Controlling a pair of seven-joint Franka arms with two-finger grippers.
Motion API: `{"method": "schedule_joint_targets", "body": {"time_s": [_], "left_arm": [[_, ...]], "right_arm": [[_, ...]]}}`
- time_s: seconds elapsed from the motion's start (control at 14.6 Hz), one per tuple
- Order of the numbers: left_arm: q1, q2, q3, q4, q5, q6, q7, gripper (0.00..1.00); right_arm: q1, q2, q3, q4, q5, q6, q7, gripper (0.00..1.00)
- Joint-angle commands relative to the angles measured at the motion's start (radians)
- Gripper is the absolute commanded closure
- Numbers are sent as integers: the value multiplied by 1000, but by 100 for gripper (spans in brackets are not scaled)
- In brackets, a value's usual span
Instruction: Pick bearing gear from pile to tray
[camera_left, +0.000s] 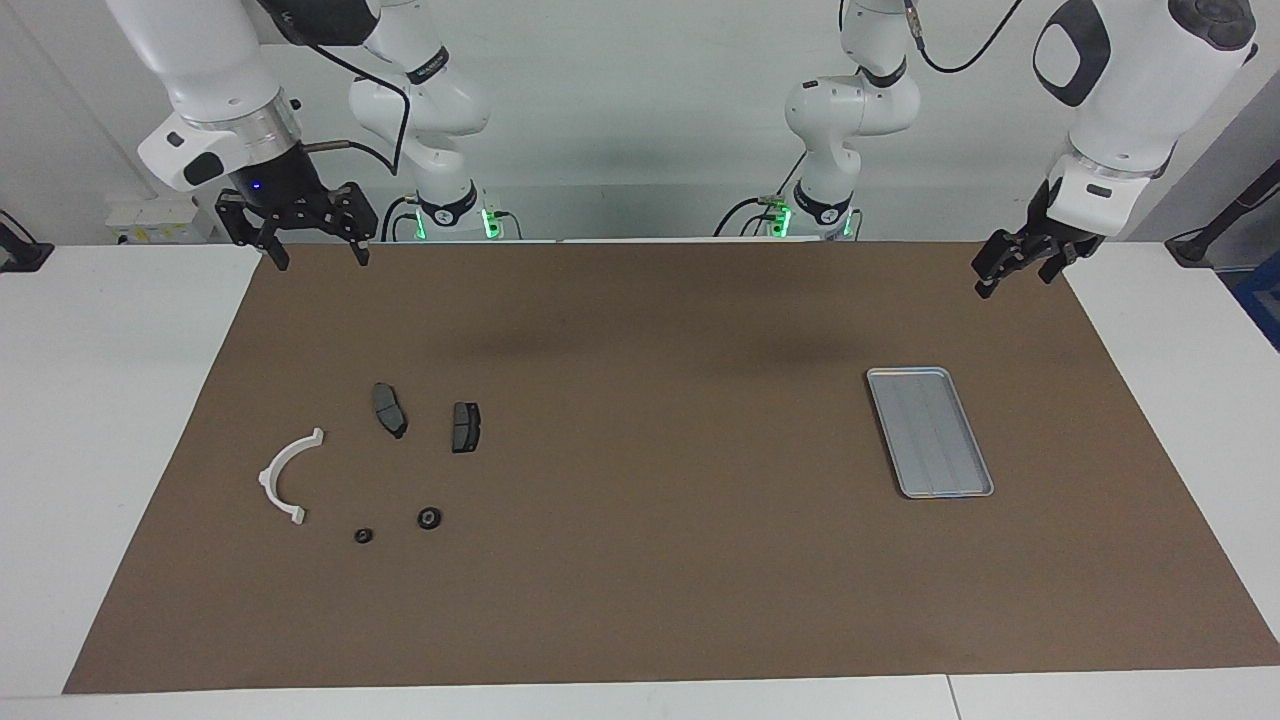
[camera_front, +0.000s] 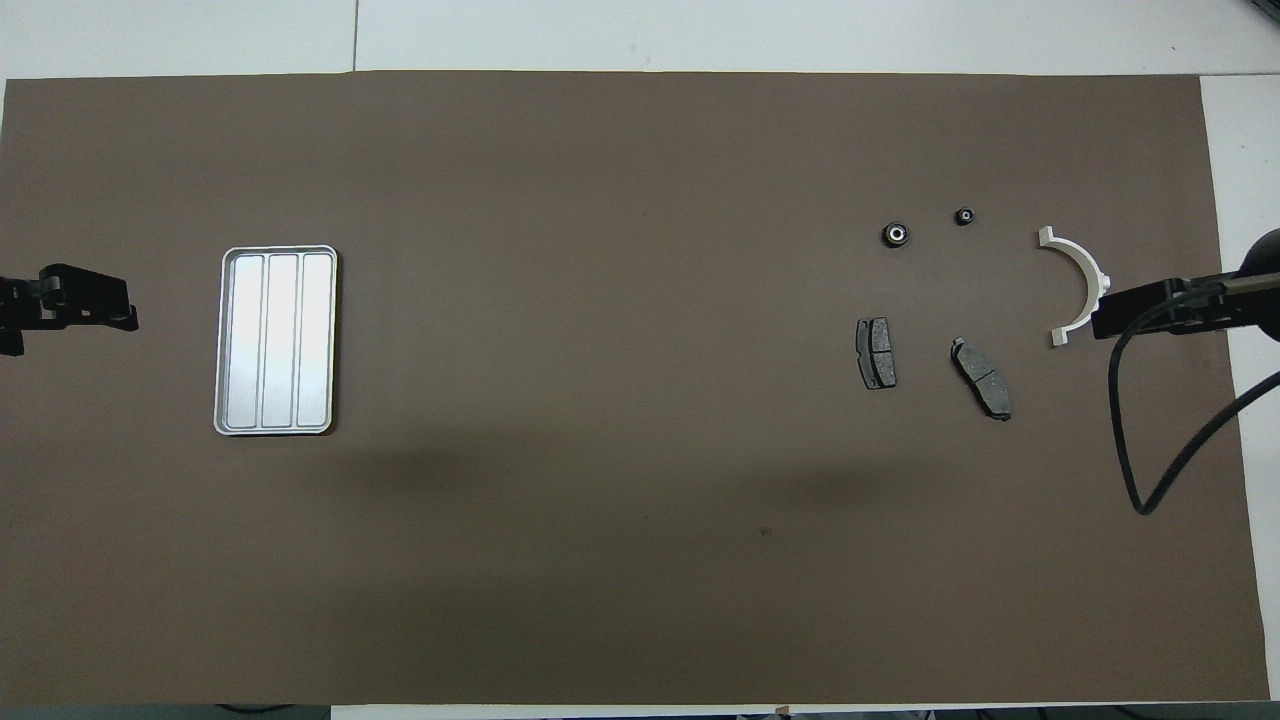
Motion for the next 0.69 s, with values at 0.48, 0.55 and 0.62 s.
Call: {"method": "schedule_joint_targets", "body": {"time_s": [0.48,0.55,0.62], "left_arm": [[-4,-21,4,-19,-9,-3,4,0],[-4,-21,4,-19,-9,-3,4,0],[-4,-22,4,-19,-9,-3,4,0]], "right_arm": [[-3,-16,-1,-1,-5,-5,16,0],[-3,-26,-1,-1,-6,-11,7,0],[0,-28,0,-1,-6,-16,18,0]]}}
